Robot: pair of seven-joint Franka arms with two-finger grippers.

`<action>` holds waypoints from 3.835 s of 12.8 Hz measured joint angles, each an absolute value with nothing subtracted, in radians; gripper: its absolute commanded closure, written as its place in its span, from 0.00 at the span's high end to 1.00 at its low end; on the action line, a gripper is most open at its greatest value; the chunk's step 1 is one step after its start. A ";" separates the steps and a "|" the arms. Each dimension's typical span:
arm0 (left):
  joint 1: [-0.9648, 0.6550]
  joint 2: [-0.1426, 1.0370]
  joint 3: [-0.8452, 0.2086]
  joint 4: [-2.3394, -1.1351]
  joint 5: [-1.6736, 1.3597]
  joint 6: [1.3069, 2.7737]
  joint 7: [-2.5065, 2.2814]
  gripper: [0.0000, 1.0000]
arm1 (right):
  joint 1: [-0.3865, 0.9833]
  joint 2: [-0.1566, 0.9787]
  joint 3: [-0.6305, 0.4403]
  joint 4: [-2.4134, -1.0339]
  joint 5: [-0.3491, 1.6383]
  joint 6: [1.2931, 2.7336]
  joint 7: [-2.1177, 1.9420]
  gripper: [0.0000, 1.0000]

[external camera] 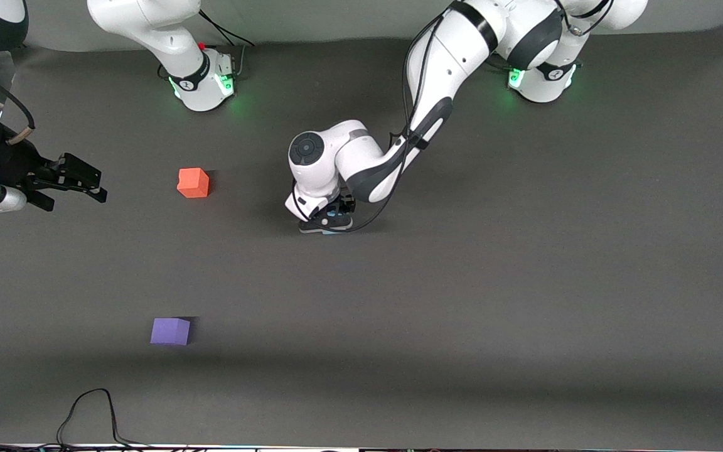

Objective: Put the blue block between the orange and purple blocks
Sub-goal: 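Carry the blue cube to the table middle and release it, then withdraw the left gripper while the right gripper reaches the blue cube, then lower the right gripper and grasp the blue cube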

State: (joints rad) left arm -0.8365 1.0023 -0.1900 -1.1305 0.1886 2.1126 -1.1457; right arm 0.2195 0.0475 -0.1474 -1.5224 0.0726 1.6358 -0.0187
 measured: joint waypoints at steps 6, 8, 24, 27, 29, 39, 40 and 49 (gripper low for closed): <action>-0.745 0.902 -0.204 -1.092 0.176 2.009 -1.135 1.00 | 0.218 0.092 -0.150 -1.513 0.073 1.636 -0.019 1.00; -0.635 0.790 -0.253 -1.088 0.146 1.903 -1.093 1.00 | 0.217 0.091 -0.150 -1.501 0.073 1.635 -0.019 1.00; 0.219 0.167 -0.284 -1.588 -0.035 1.609 -0.208 1.00 | 0.646 0.309 -0.119 -1.298 0.186 1.639 0.727 1.00; 0.251 0.151 -0.281 -1.590 -0.034 1.611 -0.161 1.00 | 0.663 0.374 -0.119 -1.292 0.158 1.657 0.746 1.00; 0.206 0.129 -0.210 -1.590 -0.034 1.610 -0.131 1.00 | 0.688 0.428 -0.119 -1.304 0.119 1.696 0.745 1.00; 0.028 0.066 -0.039 -1.590 -0.034 1.569 -0.093 1.00 | 0.846 0.388 -0.122 -1.824 -0.045 2.255 0.720 1.00; 0.028 0.064 -0.039 -1.590 -0.034 1.565 -0.091 1.00 | 0.848 0.387 -0.122 -1.878 -0.053 2.334 0.720 1.00; 0.025 0.053 -0.039 -1.590 -0.034 1.545 -0.077 1.00 | 0.927 0.469 -0.134 -2.103 -0.063 2.697 0.754 1.00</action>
State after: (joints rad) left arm 0.0246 0.0531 -0.0391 -1.5902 -0.0339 1.5446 -0.0773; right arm 0.9269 0.4694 -0.1340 -2.1028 -0.0632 2.6965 0.7540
